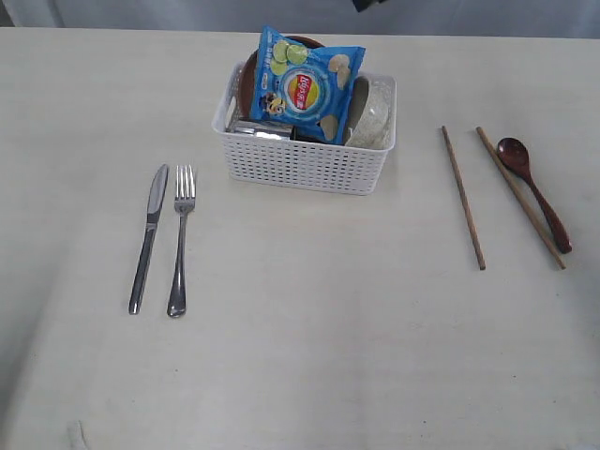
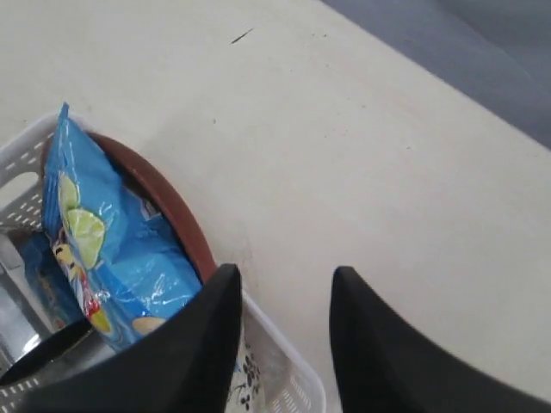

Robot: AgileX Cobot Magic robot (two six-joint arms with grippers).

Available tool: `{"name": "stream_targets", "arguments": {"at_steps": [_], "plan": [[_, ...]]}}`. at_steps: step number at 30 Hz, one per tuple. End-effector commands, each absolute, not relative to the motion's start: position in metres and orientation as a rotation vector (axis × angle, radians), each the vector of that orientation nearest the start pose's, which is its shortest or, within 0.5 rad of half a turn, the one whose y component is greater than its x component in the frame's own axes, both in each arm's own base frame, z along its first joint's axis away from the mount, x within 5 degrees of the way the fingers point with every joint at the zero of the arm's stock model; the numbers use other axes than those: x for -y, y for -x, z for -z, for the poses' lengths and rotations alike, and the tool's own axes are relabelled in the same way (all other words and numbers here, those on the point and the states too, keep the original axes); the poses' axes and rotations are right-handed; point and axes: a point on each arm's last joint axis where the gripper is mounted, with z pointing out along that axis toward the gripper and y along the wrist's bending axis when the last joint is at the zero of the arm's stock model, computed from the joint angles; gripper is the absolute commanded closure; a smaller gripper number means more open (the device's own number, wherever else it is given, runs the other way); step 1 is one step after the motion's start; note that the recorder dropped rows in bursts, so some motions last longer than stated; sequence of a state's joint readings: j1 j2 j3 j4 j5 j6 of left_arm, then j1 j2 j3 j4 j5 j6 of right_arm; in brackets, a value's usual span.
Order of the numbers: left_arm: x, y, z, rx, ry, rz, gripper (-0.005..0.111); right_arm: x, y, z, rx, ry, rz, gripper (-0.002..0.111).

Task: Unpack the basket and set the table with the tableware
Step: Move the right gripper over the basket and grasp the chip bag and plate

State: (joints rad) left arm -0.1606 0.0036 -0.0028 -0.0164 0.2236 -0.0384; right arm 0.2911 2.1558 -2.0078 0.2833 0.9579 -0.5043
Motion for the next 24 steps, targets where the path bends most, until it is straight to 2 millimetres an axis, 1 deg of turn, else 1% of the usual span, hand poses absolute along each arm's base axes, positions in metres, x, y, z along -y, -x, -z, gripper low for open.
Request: {"name": "stream_targets", "arguments": {"at_steps": [1,4,7,9,11,13,17,21,24], "plan": [[0.009,-0.055,-0.194,-1.697,-0.092,0.167,0.107,-0.158,-0.466,-0.244,-2.428,0.983,-0.358,0.074],[0.009,-0.055,-0.194,-1.697,-0.092,0.167,0.107,-0.160,-0.467,-0.228,-2.441,1.066,-0.382,0.074],[0.009,-0.055,-0.194,-1.697,-0.092,0.167,0.107,-0.161,-0.466,-0.223,-2.454,1.085,-0.415,0.074],[0.009,-0.055,-0.194,-1.697,-0.092,0.167,0.107,-0.163,-0.465,-0.223,-2.453,1.085,-0.438,0.074],[0.009,-0.055,-0.194,-1.697,-0.092,0.167,0.107,-0.163,-0.466,-0.227,-2.438,1.081,-0.432,0.074],[0.009,-0.055,-0.194,-1.697,-0.092,0.167,0.107,-0.163,-0.467,-0.233,-2.427,1.071,-0.431,0.074],[0.009,-0.055,-0.194,-1.697,-0.092,0.167,0.107,-0.167,-0.466,-0.245,-2.399,1.075,-0.489,0.074],[0.009,-0.055,-0.194,-1.697,-0.092,0.167,0.107,-0.169,-0.464,-0.245,-2.349,1.168,-0.510,0.074],[0.009,-0.055,-0.194,-1.697,-0.092,0.167,0.107,-0.175,-0.458,-0.247,-2.269,1.304,-0.602,0.074]]}}
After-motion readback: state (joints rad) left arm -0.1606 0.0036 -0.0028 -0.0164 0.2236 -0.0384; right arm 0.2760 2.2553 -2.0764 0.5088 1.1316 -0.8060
